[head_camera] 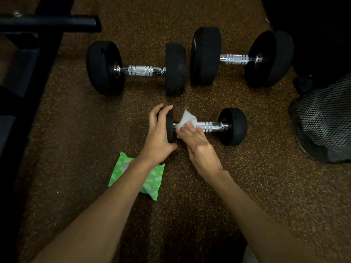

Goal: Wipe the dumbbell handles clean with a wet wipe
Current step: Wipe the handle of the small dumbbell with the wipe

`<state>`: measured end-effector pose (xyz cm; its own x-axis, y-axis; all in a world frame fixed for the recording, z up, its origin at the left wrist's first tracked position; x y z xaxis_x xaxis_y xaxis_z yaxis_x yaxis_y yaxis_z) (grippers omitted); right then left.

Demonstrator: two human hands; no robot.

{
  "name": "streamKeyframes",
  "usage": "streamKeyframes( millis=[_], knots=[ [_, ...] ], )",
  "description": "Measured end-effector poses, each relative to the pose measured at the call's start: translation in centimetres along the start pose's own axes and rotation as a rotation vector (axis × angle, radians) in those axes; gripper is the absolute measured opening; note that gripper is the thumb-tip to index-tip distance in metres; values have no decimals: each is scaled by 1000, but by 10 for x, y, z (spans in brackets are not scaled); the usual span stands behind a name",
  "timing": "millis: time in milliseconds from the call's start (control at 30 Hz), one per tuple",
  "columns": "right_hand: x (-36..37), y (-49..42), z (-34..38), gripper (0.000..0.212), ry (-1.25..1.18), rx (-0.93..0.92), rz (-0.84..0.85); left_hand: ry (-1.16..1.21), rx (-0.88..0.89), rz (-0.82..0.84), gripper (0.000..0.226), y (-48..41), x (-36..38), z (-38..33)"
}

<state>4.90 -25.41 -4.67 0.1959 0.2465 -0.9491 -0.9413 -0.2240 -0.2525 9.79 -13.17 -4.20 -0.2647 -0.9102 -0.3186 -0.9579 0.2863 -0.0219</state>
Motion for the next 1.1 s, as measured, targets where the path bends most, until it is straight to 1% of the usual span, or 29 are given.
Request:
streamKeyframes(
  millis=[100,200,267,400,500,600,667,733,767,867,900,967,1033,1100],
  knots=[
    [1,-9,0,49,33,19,10,9,3,1,102,-1,0,-1],
    [5,-32,2,40,26,71,54,7,15,-14,99,-2,-1,-2],
    [7,-38,4,38,21,85,71,14,20,-20,97,-2,-1,-3],
    [6,-21,10,49,35,44,66,23,4,-13,99,2,0,-2],
    [4,-8,10,49,150,-26,4,26,13,-13,97,3,-1,-4],
    [3,-10,6,50,204,-38,8,27,7,-10,98,2,-1,-4],
    [-2,-24,6,43,175,49,81,22,1,-10,98,1,-1,-3],
    [-9,-44,6,27,153,158,207,16,13,-9,99,0,-1,-3],
    [-12,-55,5,22,134,210,272,11,20,-7,100,0,0,-2],
    [-7,-82,-4,29,-26,366,560,7,24,-5,102,3,0,-2],
    [-2,-88,-6,33,-60,384,644,9,22,-3,103,3,0,-2],
    [5,-94,-10,37,-78,389,753,17,24,-1,102,4,1,-2],
    [6,-95,-9,37,-96,385,801,18,22,1,102,3,0,-3],
    [4,-91,-3,33,-82,344,783,16,17,3,103,2,0,-2]
  ],
)
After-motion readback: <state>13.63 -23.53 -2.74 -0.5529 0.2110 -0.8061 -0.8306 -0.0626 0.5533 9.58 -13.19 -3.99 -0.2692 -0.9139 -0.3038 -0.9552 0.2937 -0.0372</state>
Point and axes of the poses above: each hand's wrist, its own y-axis away from the middle knuckle, its own x-axis out of the palm, z = x × y, the point moved 5 cm from there along -y, towards the middle knuckle, and after that the axes turned 15 degrees about y, right-handed, at the moved point
